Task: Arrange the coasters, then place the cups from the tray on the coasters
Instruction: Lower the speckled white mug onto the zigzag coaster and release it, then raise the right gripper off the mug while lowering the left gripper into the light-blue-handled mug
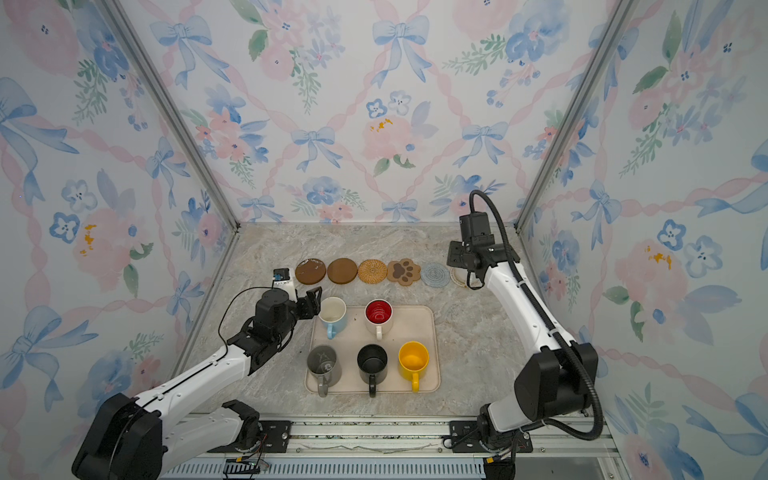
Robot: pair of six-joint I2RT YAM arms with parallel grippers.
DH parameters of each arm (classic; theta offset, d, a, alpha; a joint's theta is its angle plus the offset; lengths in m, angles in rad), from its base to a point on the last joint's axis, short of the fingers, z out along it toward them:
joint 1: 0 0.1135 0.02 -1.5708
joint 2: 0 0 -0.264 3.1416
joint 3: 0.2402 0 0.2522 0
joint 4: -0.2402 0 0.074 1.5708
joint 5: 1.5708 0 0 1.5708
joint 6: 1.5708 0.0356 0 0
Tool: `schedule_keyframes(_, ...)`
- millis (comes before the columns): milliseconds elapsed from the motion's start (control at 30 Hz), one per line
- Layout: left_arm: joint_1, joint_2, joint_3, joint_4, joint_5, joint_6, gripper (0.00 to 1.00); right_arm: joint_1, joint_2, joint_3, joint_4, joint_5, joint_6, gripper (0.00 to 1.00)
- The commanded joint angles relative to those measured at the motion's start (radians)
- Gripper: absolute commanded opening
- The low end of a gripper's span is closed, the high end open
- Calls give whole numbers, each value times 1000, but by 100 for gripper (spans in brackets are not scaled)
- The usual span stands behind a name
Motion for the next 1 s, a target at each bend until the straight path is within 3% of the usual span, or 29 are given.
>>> schedule_keyframes(0,-4,33,84,-94,20,-13,74,94,-104,-63,101,89,68,69)
schedule_keyframes(233,-91,60,200,-264,8,14,73,177,-222,-259,301,60,194,70)
schedule_keyframes(600,-214,-24,286,-509,51,12,69,183,-180,-333,338,-21,182,71)
schedule_keyframes(733,-234,-73,293,-581,57,-8,60,169,-171,-345,348,-55,174,71)
schedule_keyframes(967,-250,-70,289,-704,63,-61,59,133,-175,-375,383,-123,181,71)
